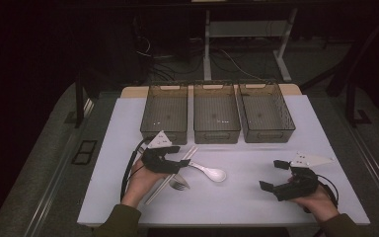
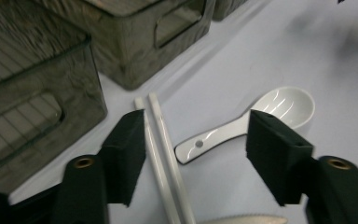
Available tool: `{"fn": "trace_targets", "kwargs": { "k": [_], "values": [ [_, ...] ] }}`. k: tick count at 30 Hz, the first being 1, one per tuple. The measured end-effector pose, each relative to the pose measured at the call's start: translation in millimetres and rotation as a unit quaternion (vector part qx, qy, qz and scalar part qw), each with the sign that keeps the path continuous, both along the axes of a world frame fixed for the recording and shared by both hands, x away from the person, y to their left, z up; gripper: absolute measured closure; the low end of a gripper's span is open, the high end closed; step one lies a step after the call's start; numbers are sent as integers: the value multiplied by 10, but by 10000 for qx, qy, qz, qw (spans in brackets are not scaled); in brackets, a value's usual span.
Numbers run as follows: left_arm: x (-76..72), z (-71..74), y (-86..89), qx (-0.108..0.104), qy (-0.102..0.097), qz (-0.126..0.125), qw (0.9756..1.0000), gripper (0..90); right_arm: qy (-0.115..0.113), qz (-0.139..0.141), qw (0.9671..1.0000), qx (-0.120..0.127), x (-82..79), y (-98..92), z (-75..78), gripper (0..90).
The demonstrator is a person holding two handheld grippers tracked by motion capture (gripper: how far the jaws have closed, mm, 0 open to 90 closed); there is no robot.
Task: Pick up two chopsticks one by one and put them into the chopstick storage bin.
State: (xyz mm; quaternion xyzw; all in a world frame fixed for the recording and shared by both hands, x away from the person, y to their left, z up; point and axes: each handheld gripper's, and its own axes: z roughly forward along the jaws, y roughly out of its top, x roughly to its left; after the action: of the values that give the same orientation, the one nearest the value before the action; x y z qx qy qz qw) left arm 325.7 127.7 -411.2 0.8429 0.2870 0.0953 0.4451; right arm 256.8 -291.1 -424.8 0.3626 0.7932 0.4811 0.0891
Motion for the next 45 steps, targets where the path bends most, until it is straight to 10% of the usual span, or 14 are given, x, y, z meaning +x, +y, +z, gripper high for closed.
{"fn": "trace_targets", "kwargs": {
  "k": [16, 45],
  "values": [
    [13, -106, 45, 470, 255, 185, 9984, 627, -15, 30, 10000, -23, -5, 1, 1, 8],
    [21, -235, 34, 890, 539, 320, 9941, 771, -13, 24, 10000, -37, -3, 4, -1, 8]
  ]
}}
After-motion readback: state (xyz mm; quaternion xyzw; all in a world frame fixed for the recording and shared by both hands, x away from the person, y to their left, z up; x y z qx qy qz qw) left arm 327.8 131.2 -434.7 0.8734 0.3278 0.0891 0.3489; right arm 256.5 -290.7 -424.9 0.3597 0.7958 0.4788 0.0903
